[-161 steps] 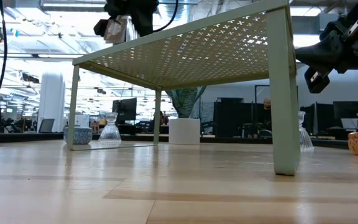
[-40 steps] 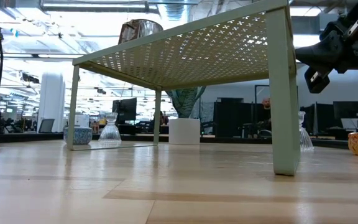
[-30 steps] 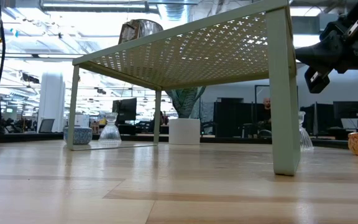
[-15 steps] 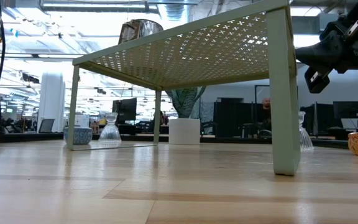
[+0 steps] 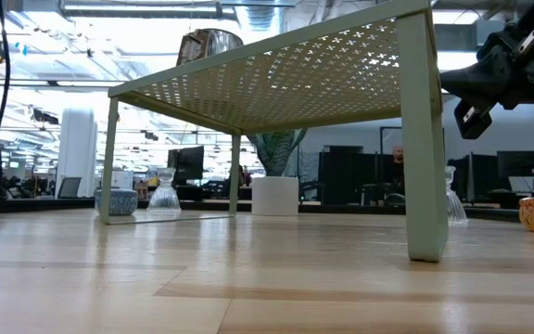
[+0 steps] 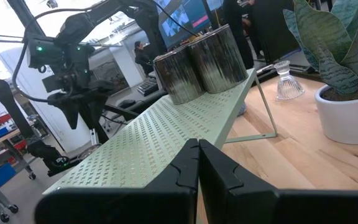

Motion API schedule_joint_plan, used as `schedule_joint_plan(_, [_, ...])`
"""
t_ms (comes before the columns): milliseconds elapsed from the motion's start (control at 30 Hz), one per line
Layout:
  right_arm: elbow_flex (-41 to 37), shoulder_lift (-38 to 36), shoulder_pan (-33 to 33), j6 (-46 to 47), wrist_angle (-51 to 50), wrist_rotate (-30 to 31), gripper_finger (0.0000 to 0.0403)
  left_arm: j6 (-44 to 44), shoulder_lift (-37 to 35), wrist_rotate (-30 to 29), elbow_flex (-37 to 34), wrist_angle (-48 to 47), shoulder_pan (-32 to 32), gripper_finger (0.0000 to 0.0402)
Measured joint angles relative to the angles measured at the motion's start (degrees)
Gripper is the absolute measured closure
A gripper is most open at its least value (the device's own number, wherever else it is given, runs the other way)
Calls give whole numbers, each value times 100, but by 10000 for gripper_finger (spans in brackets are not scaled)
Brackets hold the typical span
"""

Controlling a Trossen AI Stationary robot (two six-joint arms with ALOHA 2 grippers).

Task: Pick & Place candle stick holders
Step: Put the silver scented candle on the shelf

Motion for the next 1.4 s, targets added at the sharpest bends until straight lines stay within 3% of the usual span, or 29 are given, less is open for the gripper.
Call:
schedule_joint_plan(233, [-1, 0, 0, 0, 0, 0, 403, 104, -6, 277, 0, -73, 46, 4])
schedule_joint_plan(467, [1, 0, 1, -1, 0, 0, 403, -114, -1, 1010, 0, -71, 6, 2])
schedule_joint_plan(700, [-1, 0, 0, 0, 0, 0, 403, -395, 554, 1255, 4, -73, -100, 2])
schedule_joint_plan(867, [1, 0, 2, 0, 0, 0, 403, -709, 919, 1315, 4, -75, -274, 2])
schedule_joint_plan(1400, [0, 0, 0, -1, 0, 0, 403, -1185, 1124, 1376, 4, -56, -498, 2])
